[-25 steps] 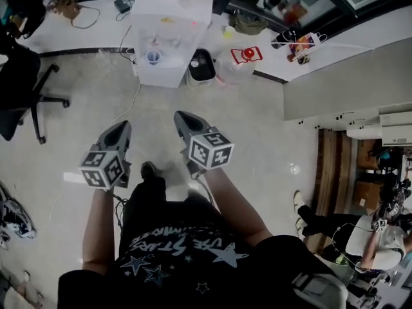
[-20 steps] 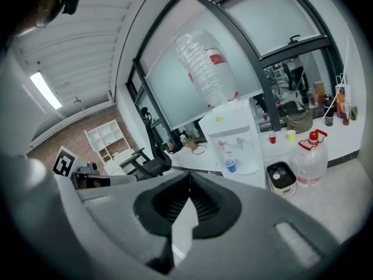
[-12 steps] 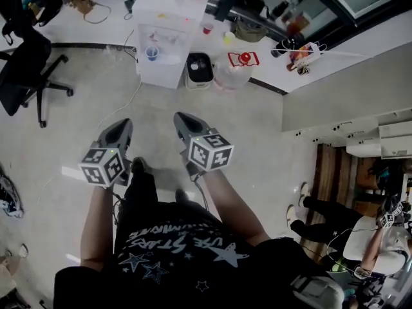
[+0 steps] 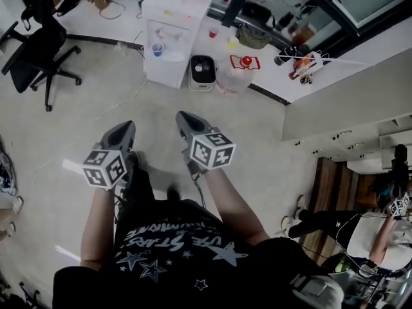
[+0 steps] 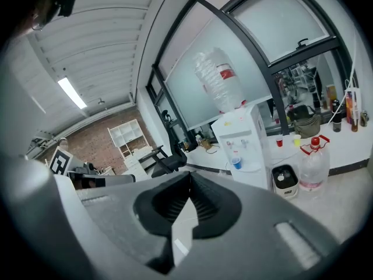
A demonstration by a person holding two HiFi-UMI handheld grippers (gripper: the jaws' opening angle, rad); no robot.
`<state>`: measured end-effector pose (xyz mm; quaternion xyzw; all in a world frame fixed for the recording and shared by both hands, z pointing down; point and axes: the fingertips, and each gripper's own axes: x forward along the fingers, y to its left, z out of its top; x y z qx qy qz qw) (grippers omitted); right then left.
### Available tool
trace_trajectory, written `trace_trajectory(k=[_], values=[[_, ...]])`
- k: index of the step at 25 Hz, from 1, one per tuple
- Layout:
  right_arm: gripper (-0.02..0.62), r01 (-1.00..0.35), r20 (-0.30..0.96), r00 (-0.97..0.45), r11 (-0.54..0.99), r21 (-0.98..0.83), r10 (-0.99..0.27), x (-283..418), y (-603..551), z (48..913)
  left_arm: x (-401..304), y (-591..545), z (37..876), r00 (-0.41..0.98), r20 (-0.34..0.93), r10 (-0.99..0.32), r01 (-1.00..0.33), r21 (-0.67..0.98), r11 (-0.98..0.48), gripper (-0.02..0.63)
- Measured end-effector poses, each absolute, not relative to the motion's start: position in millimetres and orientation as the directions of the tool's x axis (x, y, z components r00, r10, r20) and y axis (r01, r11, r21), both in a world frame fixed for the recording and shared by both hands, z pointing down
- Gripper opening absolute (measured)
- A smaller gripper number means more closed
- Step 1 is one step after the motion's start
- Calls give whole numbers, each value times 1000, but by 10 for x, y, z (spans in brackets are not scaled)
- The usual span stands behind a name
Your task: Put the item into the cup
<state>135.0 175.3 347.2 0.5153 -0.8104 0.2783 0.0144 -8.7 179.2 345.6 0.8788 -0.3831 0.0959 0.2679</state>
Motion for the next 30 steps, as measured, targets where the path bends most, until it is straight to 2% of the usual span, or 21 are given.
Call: trace_trajectory(k=[19,30], values=[[1,-812,278,-546,416,-411,-791,1590,2542,3257,284,2626,3080,656,313,-687,-752,344,-561,6],[0,-794,279,-577,446,-414,-768,1410,2786,3280,120,2911,3021,630,311,-712,-775,318,-546,6]])
